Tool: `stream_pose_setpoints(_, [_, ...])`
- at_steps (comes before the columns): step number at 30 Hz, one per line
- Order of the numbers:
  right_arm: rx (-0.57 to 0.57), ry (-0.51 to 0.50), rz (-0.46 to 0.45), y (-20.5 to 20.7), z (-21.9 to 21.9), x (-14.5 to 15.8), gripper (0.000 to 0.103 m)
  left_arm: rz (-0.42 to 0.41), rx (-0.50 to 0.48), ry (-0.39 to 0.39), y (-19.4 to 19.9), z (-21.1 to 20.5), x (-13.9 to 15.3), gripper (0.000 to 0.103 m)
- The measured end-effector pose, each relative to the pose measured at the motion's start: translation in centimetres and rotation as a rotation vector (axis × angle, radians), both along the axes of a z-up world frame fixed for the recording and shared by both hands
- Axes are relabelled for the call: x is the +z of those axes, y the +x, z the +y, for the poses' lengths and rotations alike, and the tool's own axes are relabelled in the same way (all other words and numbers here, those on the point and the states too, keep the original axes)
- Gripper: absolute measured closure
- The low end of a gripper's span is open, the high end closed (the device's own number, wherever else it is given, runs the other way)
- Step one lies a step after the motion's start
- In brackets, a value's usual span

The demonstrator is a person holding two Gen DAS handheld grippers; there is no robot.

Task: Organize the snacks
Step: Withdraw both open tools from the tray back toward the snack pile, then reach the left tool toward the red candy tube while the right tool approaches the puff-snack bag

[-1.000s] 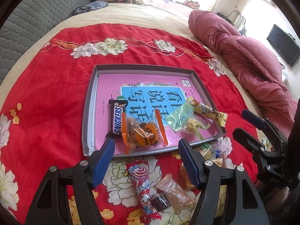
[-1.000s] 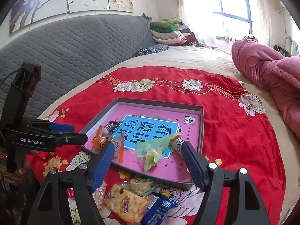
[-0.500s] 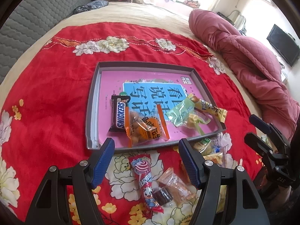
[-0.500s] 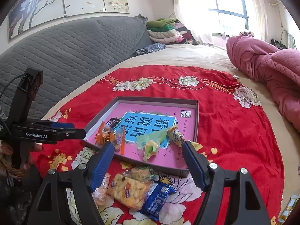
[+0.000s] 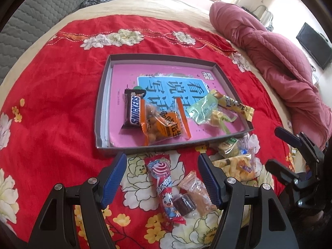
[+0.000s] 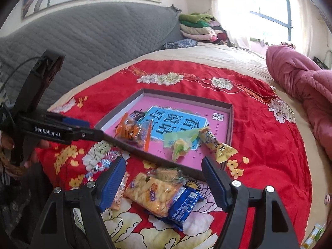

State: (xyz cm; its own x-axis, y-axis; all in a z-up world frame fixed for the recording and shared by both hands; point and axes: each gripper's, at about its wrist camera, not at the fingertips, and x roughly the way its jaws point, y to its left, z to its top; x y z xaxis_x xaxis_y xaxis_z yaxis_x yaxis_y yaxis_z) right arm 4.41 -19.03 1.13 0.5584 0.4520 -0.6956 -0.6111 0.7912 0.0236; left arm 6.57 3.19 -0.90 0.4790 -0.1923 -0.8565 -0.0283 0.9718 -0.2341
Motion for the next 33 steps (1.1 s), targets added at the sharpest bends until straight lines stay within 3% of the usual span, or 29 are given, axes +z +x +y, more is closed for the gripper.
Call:
stream_pose_setpoints(13, [0.035,-0.059,0.068,-0.3,1.1,-2.0,0.028,0.042,-0.008,-0.007,-0.7,0.3,-1.4,0.030])
stream_pose_setpoints(20, [-0.003,-0.059,0.152,0.5,0.8,-3.4,0.028,0.064,-0.020,-0.009,-0.8,-0.1,-2.2,0.030])
stream_pose_setpoints(33, [-0.067,0.077,0.371,2.6,-1.1,-5.8,0.029,0.124,-0.040,-0.037,-0.6,-0.3,-4.4,0.030])
